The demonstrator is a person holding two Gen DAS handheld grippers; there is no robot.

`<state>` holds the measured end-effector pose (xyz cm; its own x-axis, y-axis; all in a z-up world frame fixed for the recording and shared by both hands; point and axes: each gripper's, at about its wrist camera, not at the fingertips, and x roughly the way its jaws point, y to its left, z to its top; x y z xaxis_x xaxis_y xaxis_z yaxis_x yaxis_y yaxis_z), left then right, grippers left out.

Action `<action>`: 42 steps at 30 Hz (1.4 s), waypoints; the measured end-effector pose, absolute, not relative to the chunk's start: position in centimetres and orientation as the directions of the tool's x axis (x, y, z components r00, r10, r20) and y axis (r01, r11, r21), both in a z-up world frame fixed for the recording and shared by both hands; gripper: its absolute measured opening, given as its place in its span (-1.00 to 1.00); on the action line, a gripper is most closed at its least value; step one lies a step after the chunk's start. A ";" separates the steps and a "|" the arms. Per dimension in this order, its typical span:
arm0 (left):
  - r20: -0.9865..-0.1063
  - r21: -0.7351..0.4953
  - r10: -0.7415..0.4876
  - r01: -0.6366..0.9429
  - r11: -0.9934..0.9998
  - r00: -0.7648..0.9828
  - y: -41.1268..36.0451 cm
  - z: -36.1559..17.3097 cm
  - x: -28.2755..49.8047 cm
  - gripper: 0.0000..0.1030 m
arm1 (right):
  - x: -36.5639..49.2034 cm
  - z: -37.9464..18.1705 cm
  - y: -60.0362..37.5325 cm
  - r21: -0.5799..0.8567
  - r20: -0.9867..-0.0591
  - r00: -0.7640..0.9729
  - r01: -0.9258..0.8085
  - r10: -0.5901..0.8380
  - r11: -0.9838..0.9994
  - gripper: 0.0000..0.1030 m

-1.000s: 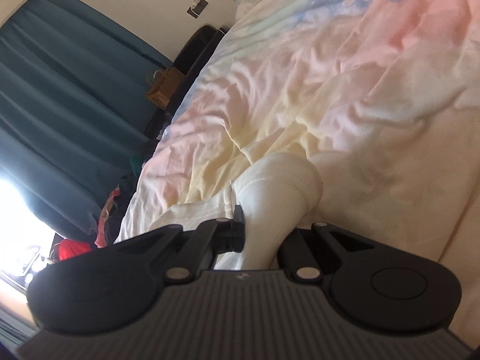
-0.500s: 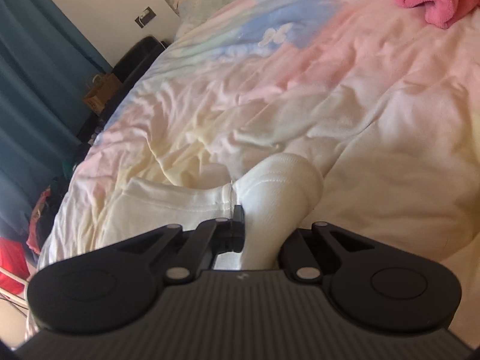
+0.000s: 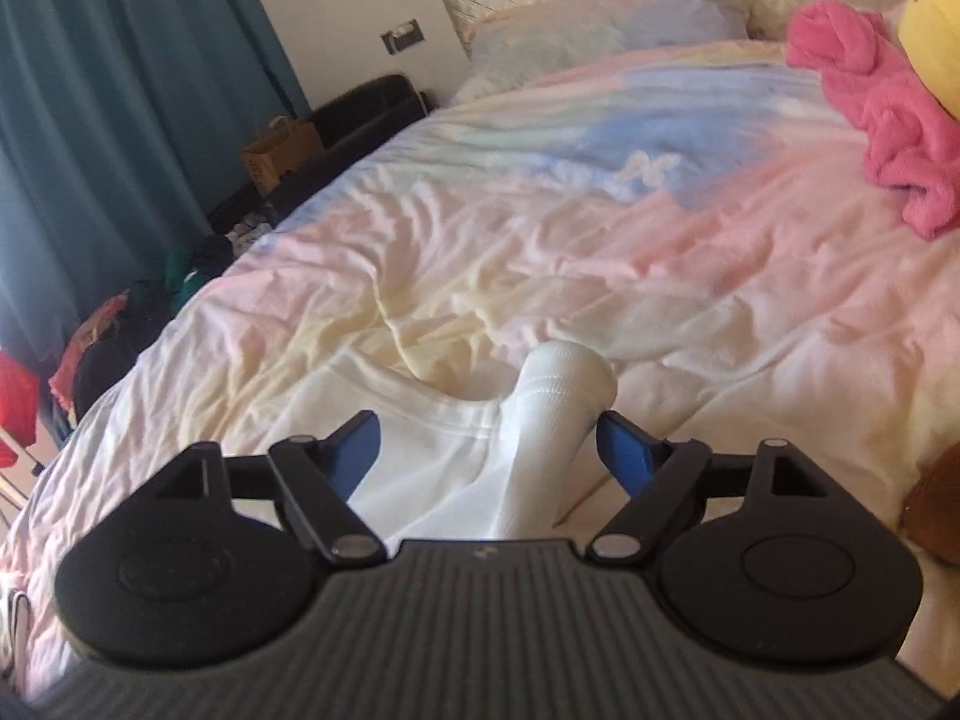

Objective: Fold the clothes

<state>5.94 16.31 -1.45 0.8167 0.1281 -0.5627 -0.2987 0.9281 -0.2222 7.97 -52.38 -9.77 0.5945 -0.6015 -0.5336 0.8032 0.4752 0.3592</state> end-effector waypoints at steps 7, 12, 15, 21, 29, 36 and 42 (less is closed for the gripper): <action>-0.462 -0.097 0.070 -0.128 0.987 0.884 10.6 -0.3 3.8 0.99 | 7.0 -4.0 -45.2 0.272 -0.363 0.772 0.624 -0.522 0.733 0.57; -0.476 -0.098 0.010 -0.065 0.993 0.880 9.2 -1.5 4.5 0.99 | 6.6 -2.9 -39.1 0.246 -0.348 0.886 0.401 -0.306 0.882 0.57; -0.473 -0.097 0.001 -0.053 0.994 0.881 9.1 -1.9 4.6 0.99 | 6.6 -2.7 -35.8 0.220 -0.333 0.920 0.287 -0.205 0.932 0.57; -0.421 -0.019 0.049 -0.062 0.998 0.906 8.3 -1.7 3.9 0.99 | 6.5 -3.3 -29.7 0.167 -0.335 0.941 0.106 -0.044 0.980 0.57; -0.419 0.014 0.029 -0.025 1.000 0.908 7.4 -1.9 4.2 0.99 | 6.1 -3.3 -26.5 0.102 -0.326 0.945 0.029 0.006 0.994 0.56; -0.474 0.119 -0.057 0.128 0.985 0.879 3.5 -2.9 6.8 0.99 | 7.4 -2.3 -27.0 0.210 -0.349 0.936 0.123 -0.043 0.970 0.56; -0.530 0.177 -0.113 0.240 0.954 0.840 -2.1 -4.0 12.7 0.98 | 7.9 -0.6 -28.6 0.286 -0.190 0.972 0.191 -0.140 0.939 0.58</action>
